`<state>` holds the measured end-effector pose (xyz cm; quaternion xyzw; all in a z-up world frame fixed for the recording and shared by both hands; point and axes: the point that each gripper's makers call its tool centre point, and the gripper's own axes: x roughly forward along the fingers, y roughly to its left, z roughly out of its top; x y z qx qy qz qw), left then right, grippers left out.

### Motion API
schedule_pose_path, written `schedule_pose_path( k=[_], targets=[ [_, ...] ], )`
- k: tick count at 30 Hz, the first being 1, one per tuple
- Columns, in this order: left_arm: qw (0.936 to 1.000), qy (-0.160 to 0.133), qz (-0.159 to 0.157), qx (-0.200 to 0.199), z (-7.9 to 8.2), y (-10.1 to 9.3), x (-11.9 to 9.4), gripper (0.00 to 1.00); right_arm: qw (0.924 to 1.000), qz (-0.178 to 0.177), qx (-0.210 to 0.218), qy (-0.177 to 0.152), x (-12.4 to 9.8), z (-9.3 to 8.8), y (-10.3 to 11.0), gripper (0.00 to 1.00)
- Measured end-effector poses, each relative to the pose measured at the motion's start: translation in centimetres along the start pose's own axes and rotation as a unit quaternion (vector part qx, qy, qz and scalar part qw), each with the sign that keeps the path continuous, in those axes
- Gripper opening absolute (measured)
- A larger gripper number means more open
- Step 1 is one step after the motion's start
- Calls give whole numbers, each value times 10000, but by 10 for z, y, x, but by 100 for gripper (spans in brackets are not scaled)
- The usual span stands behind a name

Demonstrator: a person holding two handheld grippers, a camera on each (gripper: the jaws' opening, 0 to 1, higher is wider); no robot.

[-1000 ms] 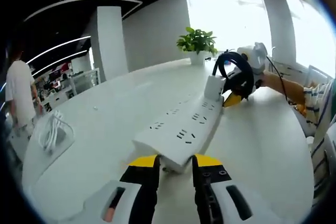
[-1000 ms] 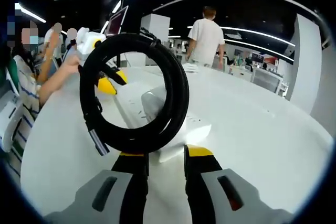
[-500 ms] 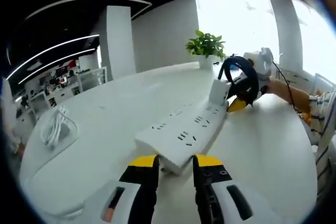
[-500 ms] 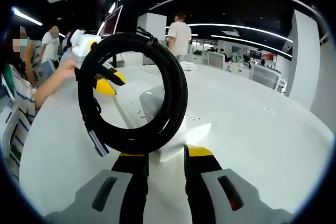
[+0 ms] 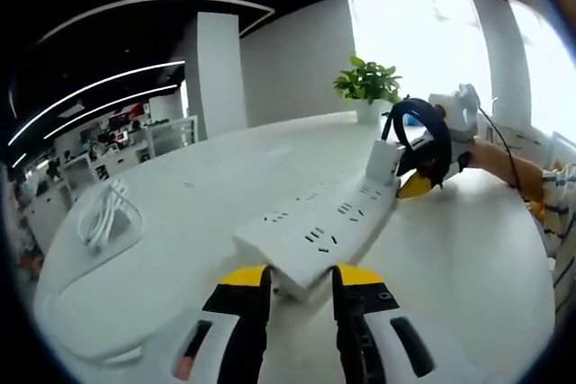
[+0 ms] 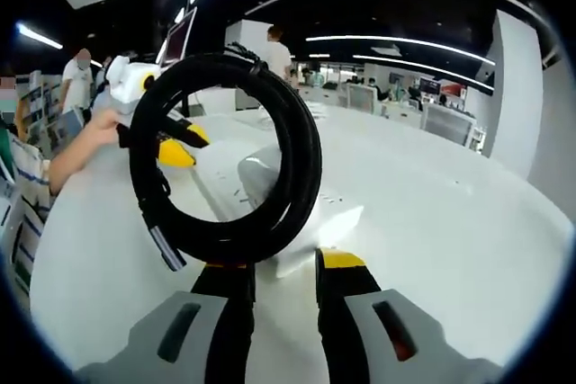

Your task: Straighten the power strip on the desk, plug the charger into it

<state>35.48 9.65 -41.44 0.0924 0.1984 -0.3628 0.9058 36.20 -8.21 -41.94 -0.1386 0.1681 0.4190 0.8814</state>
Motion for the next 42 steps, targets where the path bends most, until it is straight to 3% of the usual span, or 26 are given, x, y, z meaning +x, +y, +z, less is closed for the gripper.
schedule_pose_path(
  k=[21, 25, 42],
  targets=[
    [9991, -212, 356, -19, 3, 15, 9, 26, 9981, -445, 371, -188, 10, 1, -3, 25],
    [9987, -167, 438, 213, 2, 15, 10, 26, 9970, -572, 477, -197, 10, 1, -4, 24],
    [9984, -236, 509, 123, 2, 16, 12, 25, 9950, -872, 446, -209, 11, 2, -11, 21]
  ],
)
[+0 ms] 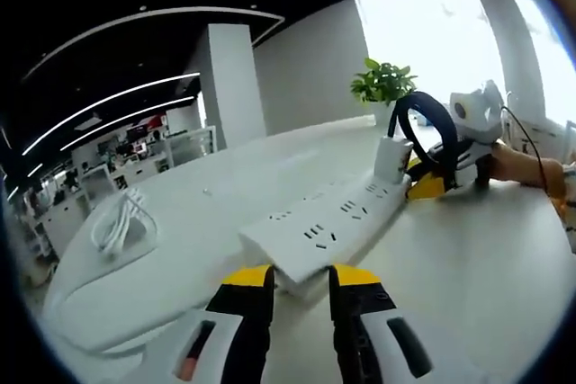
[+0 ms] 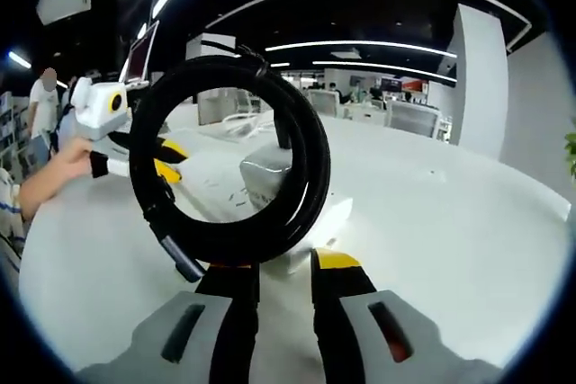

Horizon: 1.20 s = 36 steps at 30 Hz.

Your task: Straighten the power strip on the desk, plug the charger into it

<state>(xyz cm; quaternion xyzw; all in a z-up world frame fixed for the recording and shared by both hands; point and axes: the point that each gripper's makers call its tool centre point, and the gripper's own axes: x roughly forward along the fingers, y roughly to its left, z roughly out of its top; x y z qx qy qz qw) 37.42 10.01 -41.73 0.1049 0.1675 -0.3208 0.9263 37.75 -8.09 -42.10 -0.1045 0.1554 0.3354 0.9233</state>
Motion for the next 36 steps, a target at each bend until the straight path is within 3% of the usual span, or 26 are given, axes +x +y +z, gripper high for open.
schedule_pose_path(
  k=[19, 27, 36],
  targets=[
    [9999, -33, 4, -132, -1, 0, 2, 23, 9996, -126, 256, -52, 3, 0, -9, 17],
    [9986, -96, -111, -508, -2, 2, 3, 22, 9996, -130, 245, -63, 0, 0, -9, 14],
    [9982, -84, -94, -592, -7, 3, 2, 22, 9995, -178, 195, -162, -10, 2, -13, 13]
  ],
)
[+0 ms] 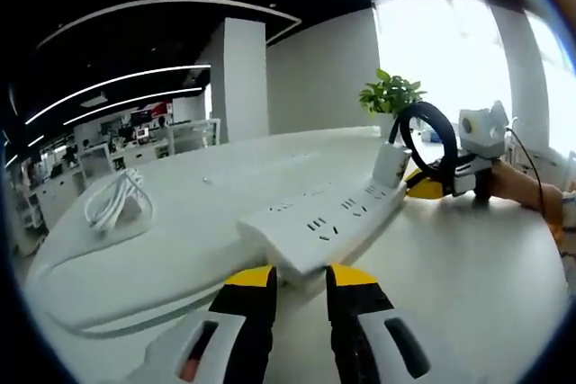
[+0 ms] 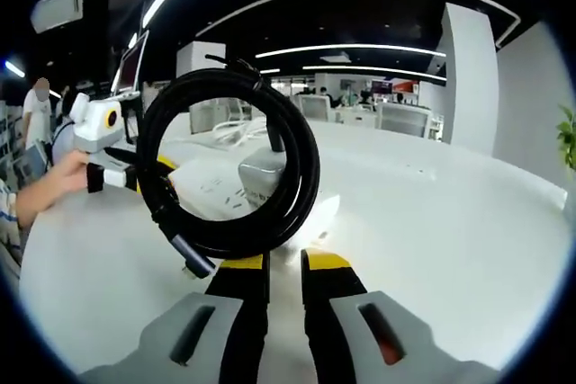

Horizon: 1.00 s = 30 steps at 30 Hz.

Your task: Straighten the power strip on the desk, plug the charger into it

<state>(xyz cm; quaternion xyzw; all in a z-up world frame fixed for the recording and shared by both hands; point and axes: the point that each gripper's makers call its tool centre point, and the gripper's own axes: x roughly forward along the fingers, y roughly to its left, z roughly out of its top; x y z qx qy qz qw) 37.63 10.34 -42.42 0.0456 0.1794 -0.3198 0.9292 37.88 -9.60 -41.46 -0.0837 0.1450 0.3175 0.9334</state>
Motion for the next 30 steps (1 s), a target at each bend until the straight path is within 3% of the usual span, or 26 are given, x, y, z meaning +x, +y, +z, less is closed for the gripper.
schedule_pose_path(
  k=[5, 9, 12, 15, 25, 30],
  targets=[
    [10000, 15, 76, -52, -1, 3, -3, 23, 9999, -92, 92, -45, -9, 1, -9, 14],
    [9999, 9, 146, -32, -1, 5, -8, 23, 9979, -137, 573, -270, -20, 8, -17, 14],
    [9998, 9, 200, -11, 1, 7, -11, 23, 9972, -189, 672, -258, -25, 4, -19, 14],
    [9997, -9, 251, 20, 4, 9, -14, 23, 9980, -505, 358, -142, -30, 0, -27, 14],
    [9985, 26, 514, 194, 3, 9, -34, 23, 9977, -672, 72, 7, -48, -8, -22, 17],
    [9976, 162, 611, 279, -5, 2, -43, 24, 9963, -826, -184, 126, -59, -13, -21, 19]
  ],
)
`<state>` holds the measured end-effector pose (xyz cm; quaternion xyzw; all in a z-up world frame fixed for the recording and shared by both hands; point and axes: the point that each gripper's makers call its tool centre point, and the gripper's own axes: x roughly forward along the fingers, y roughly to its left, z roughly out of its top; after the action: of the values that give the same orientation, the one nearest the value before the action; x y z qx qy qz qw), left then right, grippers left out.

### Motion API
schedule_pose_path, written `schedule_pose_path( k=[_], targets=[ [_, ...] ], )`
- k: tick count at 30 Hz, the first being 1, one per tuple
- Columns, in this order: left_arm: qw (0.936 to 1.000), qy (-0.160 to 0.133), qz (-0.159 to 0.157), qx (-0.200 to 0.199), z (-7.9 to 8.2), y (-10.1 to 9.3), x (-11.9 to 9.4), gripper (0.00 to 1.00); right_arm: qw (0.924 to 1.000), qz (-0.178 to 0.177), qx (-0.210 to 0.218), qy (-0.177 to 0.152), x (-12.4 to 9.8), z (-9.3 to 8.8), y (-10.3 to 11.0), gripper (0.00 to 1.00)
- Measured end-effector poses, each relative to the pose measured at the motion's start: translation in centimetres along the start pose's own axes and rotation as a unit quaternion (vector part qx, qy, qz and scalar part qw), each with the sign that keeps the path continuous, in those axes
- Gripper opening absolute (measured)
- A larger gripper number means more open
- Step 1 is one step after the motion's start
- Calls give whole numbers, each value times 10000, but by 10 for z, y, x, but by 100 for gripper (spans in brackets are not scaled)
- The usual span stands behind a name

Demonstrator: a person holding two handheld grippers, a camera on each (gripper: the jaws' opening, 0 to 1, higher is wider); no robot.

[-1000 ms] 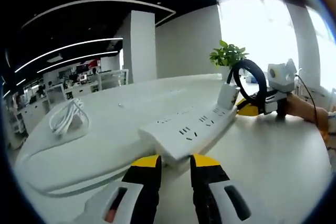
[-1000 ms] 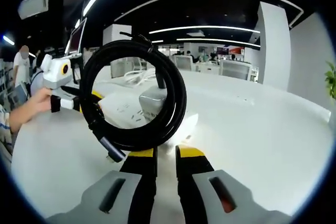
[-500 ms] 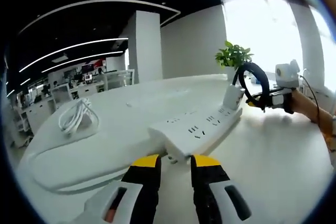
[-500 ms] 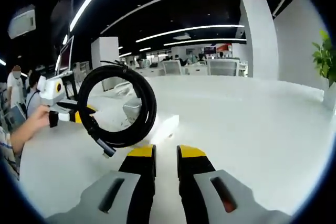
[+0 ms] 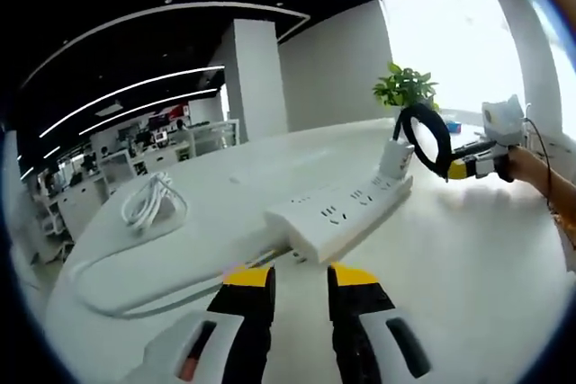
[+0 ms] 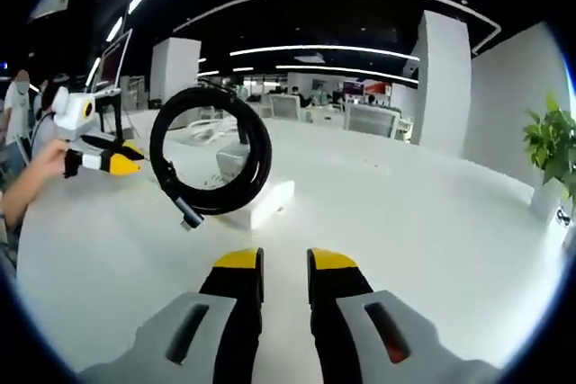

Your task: Straighten the power strip on the desk, plug the charger into it

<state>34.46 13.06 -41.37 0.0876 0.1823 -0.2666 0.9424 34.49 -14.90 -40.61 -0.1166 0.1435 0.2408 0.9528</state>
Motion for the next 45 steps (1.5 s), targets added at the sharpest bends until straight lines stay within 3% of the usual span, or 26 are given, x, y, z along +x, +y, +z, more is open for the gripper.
schedule_pose_path(
  k=[15, 27, 36, 45],
  targets=[
    [9991, -81, 407, 121, -6, -19, -35, 29, 9993, -183, 306, -150, -29, -5, -4, 21],
    [9991, -243, 329, 125, 0, -45, -54, 36, 9988, -23, 442, -199, -48, -6, 19, 26],
    [9982, -393, 426, -157, 2, -51, -69, 36, 9986, 35, 456, -259, -61, -3, 37, 27],
    [9968, -432, 658, -164, 2, -53, -87, 39, 9979, 36, 575, -310, -71, -4, 48, 29]
  ],
)
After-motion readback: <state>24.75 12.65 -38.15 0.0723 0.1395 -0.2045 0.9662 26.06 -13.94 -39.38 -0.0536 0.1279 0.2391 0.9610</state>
